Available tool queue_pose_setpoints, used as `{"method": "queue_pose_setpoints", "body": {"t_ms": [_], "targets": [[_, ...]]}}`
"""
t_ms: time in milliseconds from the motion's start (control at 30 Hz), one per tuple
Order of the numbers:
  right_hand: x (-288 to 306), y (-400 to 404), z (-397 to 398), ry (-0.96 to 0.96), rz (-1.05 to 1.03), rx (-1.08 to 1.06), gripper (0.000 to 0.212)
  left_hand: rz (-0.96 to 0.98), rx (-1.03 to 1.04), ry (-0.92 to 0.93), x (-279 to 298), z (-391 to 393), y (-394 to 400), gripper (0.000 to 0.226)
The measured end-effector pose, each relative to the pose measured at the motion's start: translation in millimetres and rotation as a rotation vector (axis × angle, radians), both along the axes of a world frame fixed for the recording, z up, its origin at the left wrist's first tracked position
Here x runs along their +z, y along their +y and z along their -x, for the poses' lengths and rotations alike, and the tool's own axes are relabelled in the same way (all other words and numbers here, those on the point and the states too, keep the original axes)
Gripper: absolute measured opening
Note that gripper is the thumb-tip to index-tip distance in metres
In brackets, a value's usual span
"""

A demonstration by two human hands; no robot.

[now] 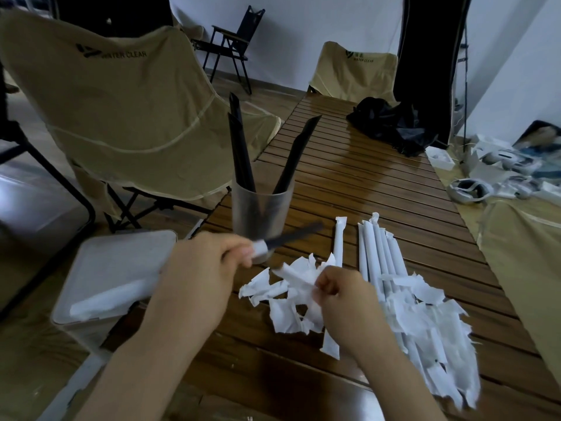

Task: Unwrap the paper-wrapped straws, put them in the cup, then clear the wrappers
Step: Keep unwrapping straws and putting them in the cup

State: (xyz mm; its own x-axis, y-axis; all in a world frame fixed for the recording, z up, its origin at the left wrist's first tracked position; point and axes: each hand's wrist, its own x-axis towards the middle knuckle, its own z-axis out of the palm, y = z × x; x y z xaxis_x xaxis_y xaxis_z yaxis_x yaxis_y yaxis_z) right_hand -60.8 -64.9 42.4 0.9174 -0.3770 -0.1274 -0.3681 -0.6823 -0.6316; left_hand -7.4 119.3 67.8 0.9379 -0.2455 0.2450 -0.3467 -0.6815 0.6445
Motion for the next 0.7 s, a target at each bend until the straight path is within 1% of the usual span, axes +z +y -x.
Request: {"method": "queue_pose_setpoints", "body": {"t_ms": [33,100,200,233,300,400,500,533,600,700], "targets": [[-2,-5,2,0.001,0.063,-0.028,0.020,0.015,0.030,0.003,3,-2,4,0.015],[-3,-18,5,-0.017,0.096,-0.092,0.018,-0.021,0.020,-0.016,5,-6,15,0.016],[2,-25,5,-0.077,0.043,-0.122,0.003,-0.123,-0.042,0.048,0,-5,20,0.015],[2,-23,5,-0.092,0.019,-0.112,0.002,-0.139,-0.061,0.063,-2,-4,18,0.017],[1,-16,1,-0.080,0.005,-0.081,0.011,-0.151,-0.095,0.061,-5,-3,14,0.022],[2,-7,-3,-0.063,0.046,-0.064,0.028,-0.135,-0.122,0.065,-6,-4,13,0.023],[6,-3,-1,-0.202,0.139,-0.043,0.049,-0.161,-0.168,0.040,-7,-2,11,0.021],[7,-3,0,-0.260,0.167,-0.024,0.052,-0.167,-0.177,0.030,-8,-3,11,0.020],[8,-1,1,-0.346,0.225,0.041,0.049,-0.164,-0.186,0.023,-8,-4,9,0.020],[5,2,1,-0.406,0.320,0.154,0.035,-0.147,-0.205,0.020,-8,-3,7,0.021]]}}
